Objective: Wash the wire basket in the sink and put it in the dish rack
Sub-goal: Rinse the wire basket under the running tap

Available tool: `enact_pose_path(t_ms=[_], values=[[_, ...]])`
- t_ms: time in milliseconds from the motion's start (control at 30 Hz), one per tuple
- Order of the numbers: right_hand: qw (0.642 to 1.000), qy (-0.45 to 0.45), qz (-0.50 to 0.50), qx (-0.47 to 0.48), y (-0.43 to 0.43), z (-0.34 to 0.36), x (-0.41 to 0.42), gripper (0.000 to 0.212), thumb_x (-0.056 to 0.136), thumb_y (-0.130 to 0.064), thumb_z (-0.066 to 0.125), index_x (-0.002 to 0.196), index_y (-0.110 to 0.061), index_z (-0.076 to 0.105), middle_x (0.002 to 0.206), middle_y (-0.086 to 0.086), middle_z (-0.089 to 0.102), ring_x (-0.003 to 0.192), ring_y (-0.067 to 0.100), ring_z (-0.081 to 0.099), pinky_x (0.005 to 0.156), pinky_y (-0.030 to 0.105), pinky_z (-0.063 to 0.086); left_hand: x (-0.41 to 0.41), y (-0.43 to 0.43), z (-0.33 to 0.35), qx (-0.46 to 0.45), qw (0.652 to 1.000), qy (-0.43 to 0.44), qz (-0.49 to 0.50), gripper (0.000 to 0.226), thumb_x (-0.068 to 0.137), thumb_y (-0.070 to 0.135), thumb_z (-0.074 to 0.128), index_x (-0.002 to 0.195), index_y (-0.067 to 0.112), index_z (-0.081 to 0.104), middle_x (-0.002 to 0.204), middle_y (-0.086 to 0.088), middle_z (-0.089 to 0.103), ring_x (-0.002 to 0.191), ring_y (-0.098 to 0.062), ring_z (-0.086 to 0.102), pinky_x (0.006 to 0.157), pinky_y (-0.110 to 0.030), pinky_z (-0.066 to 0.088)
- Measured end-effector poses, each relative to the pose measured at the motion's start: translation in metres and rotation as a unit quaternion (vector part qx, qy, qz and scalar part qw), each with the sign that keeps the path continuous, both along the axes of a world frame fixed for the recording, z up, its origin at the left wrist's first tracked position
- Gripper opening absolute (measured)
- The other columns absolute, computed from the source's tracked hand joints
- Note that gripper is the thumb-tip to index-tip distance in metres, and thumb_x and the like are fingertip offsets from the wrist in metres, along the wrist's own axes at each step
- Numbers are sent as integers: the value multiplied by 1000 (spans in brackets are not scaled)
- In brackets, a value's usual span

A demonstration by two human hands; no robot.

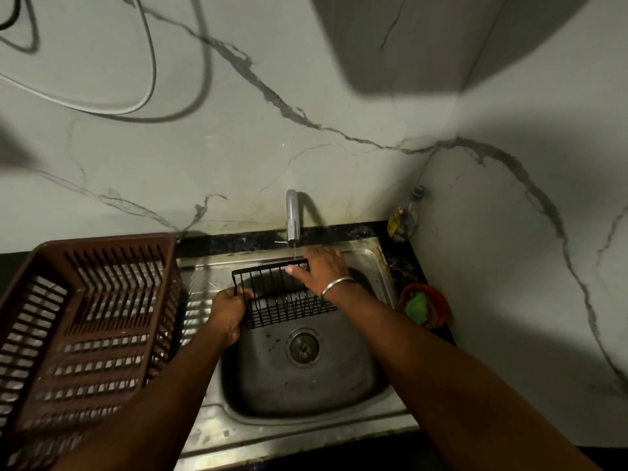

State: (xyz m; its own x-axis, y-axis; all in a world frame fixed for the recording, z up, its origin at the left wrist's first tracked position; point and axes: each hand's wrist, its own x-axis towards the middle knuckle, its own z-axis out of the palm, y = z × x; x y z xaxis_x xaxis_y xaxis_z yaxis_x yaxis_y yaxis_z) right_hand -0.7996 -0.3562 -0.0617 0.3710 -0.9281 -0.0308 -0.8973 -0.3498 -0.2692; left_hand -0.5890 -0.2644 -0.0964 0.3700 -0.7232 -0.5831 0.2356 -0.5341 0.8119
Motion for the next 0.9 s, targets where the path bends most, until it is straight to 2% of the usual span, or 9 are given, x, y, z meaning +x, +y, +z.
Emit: enact_pose_path(t_ms=[200,300,367,433,533,633,700,800,900], values=[[995,-98,-33,-12,4,-1,-30,50,88,-76,55,77,-27,58,78,1,65,76,22,62,85,42,54,-1,7,9,-50,990,128,-13,20,101,6,56,107,0,73,93,-13,79,89,-28,73,66,-32,60],[987,-153,-39,-28,11,-7,-36,47,82,-77,57,70,-32,54,71,-6,60,73,17,59,80,40,55,7,-1,8,-8,979,196,61,41,102,46,51,91,9,66,77,-7,68,77,-27,58,74,-41,52],[984,-168,-28,-55,18,-11,-37,47,78,-74,65,69,-30,53,72,-8,57,75,15,54,81,36,48,6,-11,12,73,975,210,-7,61,98,70,51,101,11,64,90,-11,67,90,-34,60,92,-55,50],[982,-166,-25,-90,26,-13,-34,48,77,-69,74,69,-26,54,71,-6,55,76,15,50,79,33,37,0,-18,21,138,960,232,-73,55,98,61,55,115,11,67,106,-22,70,108,-43,61,105,-63,42],[987,-129,-34,-93,34,-16,-35,54,78,-76,66,72,-23,60,73,-6,61,75,15,55,80,33,38,-2,-21,27,159,958,225,-81,34,83,23,60,113,8,67,93,-23,75,98,-41,63,98,-56,48],[991,-120,-60,16,36,-19,-43,62,88,-76,54,65,-19,57,61,-4,58,58,14,54,60,28,42,-1,-17,12,129,976,163,-67,48,80,4,47,124,13,64,100,-21,68,95,-38,61,99,-58,49],[981,-130,-99,101,31,-20,-43,60,96,-64,55,62,-15,59,57,-2,59,53,14,56,55,27,44,-2,-11,6,104,985,121,-61,53,83,-4,41,127,14,63,106,-17,59,94,-38,58,83,-56,57],[961,-125,-141,201,17,-22,-36,37,98,-43,62,76,-14,74,77,2,73,74,18,69,79,35,59,-4,-6,-6,61,995,72,-38,49,89,-7,38,124,15,65,88,-10,56,80,-29,54,68,-46,55],[930,-164,-166,283,6,-20,-19,17,96,-21,65,100,-13,80,100,8,76,90,24,68,91,38,56,-6,-5,-14,24,998,51,-24,49,89,-6,40,115,26,68,88,-9,62,79,-28,55,69,-42,50]])
